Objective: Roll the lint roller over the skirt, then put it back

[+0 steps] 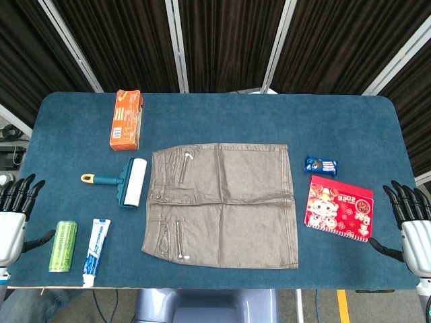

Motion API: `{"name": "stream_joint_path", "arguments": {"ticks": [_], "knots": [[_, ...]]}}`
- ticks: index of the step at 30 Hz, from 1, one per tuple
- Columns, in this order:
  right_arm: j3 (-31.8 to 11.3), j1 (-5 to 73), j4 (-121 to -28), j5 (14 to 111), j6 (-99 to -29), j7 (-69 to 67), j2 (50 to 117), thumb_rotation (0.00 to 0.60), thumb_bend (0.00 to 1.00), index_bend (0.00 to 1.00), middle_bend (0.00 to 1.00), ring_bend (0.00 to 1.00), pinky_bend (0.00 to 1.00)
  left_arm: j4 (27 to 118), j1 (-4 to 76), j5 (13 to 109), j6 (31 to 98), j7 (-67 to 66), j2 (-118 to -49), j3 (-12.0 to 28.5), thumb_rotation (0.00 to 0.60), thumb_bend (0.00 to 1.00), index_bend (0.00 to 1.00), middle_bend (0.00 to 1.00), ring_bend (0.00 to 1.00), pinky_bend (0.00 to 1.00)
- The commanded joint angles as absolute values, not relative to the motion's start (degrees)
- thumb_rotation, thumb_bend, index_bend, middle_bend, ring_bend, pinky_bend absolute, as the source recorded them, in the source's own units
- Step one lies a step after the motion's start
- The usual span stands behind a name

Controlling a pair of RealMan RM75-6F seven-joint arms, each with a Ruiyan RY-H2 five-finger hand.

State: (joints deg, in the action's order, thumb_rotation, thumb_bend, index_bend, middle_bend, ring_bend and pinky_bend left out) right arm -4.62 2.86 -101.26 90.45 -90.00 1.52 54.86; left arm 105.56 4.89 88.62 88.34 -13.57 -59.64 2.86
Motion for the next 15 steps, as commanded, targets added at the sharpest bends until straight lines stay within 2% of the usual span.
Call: {"name": "stream_joint_path", "arguments": {"ticks": [1, 9, 12, 15], "knots": [[-4.6, 2.9, -101.3, 90.5, -89.9, 1.7, 54.8, 0.600, 0.00, 0.00, 0.00, 0.00, 0.00, 105.4, 4.9, 88.6, 88.3, -13.7, -59.7, 2.9, 0.600, 0.01, 0.06, 0.00, 0.00, 0.00], [-4.4, 2.9, -101.4, 90.2, -89.4, 2.1, 54.7, 0.600, 0.00, 0.00, 0.00, 0.00, 0.00, 103.8, 6.7, 85.7, 84.5, -15.0, -61.0, 3.5, 0.600, 0.02, 0.07, 0.00, 0.00, 0.00], [-4.8, 3.3, -101.5, 89.4, -88.7, 2.1, 54.7, 0.600, 0.00, 0.00, 0.00, 0.00, 0.00, 100.8, 10.4, 82.1, 78.7, -15.7, -63.6, 5.3, 0.600, 0.05, 0.09, 0.00, 0.00, 0.00], [-5.2, 3.9, -101.3, 88.2, -87.7, 2.7, 55.0, 0.600, 0.00, 0.00, 0.00, 0.00, 0.00, 95.1, 15.4, 78.5, 71.5, -15.8, -67.8, 7.5, 0.600, 0.12, 0.14, 0.00, 0.00, 0.00]]}}
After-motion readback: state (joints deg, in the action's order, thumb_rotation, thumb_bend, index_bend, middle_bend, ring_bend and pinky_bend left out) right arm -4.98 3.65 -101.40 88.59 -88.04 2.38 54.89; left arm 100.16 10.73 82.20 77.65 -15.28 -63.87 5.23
